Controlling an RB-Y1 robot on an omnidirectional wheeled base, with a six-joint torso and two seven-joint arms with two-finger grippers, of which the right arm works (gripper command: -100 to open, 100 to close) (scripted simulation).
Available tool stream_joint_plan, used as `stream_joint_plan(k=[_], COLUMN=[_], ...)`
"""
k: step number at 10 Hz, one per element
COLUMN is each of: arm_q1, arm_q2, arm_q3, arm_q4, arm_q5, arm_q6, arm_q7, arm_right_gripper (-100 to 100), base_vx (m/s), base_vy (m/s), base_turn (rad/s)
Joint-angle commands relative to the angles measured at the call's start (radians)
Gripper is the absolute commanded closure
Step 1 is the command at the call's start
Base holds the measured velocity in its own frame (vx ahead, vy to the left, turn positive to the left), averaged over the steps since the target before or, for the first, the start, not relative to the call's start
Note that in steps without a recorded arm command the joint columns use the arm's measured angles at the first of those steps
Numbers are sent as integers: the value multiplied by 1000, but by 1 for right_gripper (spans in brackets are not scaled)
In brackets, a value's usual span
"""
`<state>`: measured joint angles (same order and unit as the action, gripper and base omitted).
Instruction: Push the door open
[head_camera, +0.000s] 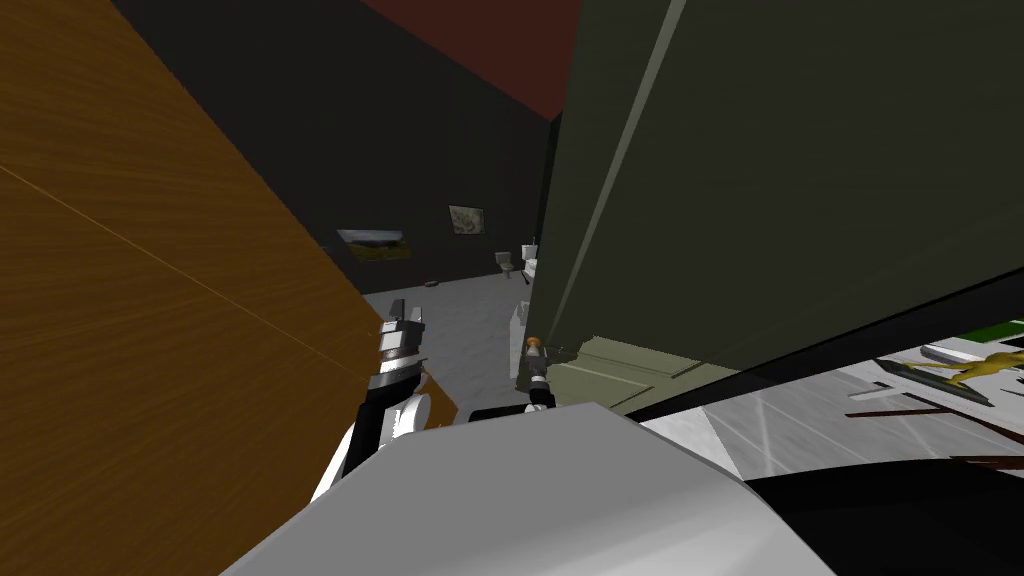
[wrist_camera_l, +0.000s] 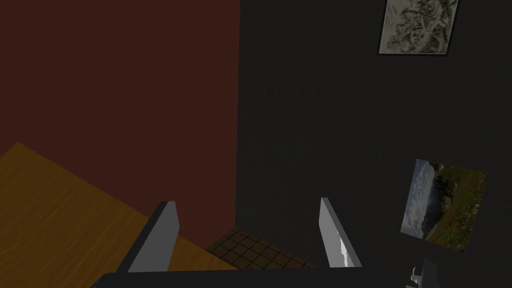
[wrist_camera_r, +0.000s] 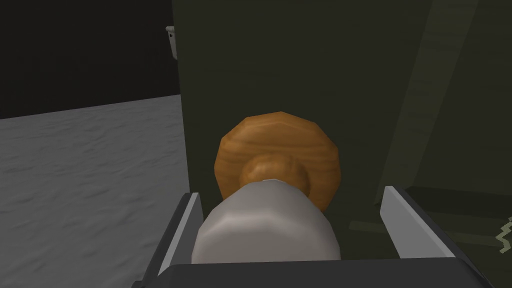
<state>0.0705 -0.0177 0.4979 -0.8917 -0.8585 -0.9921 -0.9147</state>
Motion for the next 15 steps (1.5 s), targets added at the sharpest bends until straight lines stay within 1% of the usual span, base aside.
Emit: stream_joint_plan(k=[1,3,15], arm_q1=[2,2,3], arm_q2=[-27,-29,-33], arm_q3=[-30,-35,-43], arm_q4=[24,24,23], arm_q5=[-20,-24,-33], arm_q6=[-30,-33,-39], arm_q7=[-1,1,5], arm_right_gripper=[100,100,100], base_vx=[131,132,14], base_vy=[-4,0,1], base_turn=[-23,-41,-4])
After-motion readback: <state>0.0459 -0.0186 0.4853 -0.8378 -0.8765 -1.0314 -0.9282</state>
